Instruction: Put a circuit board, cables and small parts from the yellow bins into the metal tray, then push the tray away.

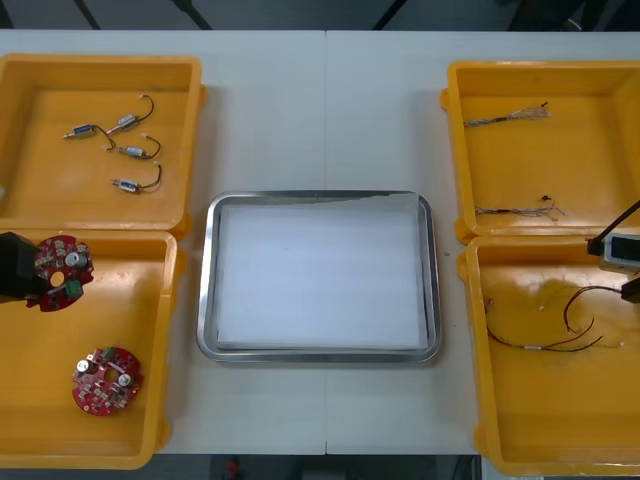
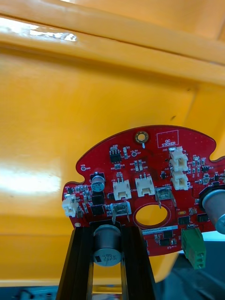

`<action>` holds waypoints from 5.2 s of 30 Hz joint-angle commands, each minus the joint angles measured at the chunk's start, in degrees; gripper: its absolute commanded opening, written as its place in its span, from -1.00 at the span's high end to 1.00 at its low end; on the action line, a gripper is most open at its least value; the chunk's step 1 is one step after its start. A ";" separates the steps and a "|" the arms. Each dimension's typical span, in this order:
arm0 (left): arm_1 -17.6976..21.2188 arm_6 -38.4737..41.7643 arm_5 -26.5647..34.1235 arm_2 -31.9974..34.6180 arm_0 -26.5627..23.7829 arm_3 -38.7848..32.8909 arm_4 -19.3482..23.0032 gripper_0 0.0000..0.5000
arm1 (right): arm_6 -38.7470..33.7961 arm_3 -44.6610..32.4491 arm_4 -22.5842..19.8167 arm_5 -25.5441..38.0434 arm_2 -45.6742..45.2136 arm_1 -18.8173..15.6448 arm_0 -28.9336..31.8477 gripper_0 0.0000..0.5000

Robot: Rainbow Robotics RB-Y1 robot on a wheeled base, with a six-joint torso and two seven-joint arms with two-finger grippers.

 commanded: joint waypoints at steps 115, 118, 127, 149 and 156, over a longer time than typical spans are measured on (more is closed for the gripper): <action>-12.76 54.12 11.31 -37.00 -49.25 1.88 -8.09 -1.00 | -63.19 -33.31 1.51 32.80 -16.82 12.27 -8.77 1.00; -10.74 53.16 11.31 -34.97 -49.25 4.60 -7.56 -1.00 | -63.01 -33.31 1.16 32.62 -14.27 12.19 -10.88 1.00; -8.63 48.06 11.31 -30.75 -49.33 16.38 -7.82 -1.00 | -62.40 -33.31 1.16 32.27 -2.49 12.45 -20.20 1.00; -12.06 43.40 8.49 -27.59 -58.12 45.64 -17.23 -1.00 | -49.21 -24.43 6.52 22.42 29.24 23.08 -40.67 1.00; -15.92 42.87 4.63 -27.59 -61.02 53.73 -24.17 -1.00 | -39.72 -17.93 8.02 15.66 37.24 26.07 -44.63 1.00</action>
